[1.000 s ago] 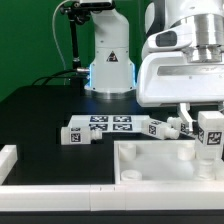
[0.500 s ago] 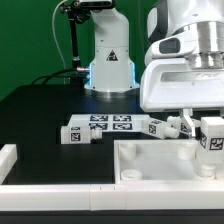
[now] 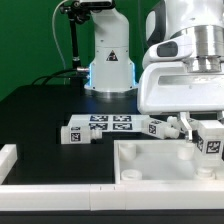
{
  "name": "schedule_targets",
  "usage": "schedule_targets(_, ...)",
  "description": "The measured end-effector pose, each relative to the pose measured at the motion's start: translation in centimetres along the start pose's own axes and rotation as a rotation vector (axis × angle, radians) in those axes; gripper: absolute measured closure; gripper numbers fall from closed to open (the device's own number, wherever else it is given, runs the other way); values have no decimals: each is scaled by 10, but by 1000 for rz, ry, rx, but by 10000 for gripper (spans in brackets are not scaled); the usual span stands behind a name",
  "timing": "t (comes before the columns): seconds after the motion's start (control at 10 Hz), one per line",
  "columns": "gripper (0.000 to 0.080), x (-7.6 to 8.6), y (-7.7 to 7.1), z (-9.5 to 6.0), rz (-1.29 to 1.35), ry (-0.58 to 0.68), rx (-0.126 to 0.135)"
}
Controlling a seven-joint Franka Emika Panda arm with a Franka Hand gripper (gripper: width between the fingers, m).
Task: Assemble one leg
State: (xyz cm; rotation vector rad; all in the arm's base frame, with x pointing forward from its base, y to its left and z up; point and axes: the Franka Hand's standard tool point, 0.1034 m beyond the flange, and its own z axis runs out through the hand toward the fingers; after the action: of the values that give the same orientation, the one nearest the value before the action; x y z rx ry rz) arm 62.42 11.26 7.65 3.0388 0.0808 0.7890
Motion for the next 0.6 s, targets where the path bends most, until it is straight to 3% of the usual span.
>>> schedule_targets(0.6,515,-6,0,7,-7,21,-2)
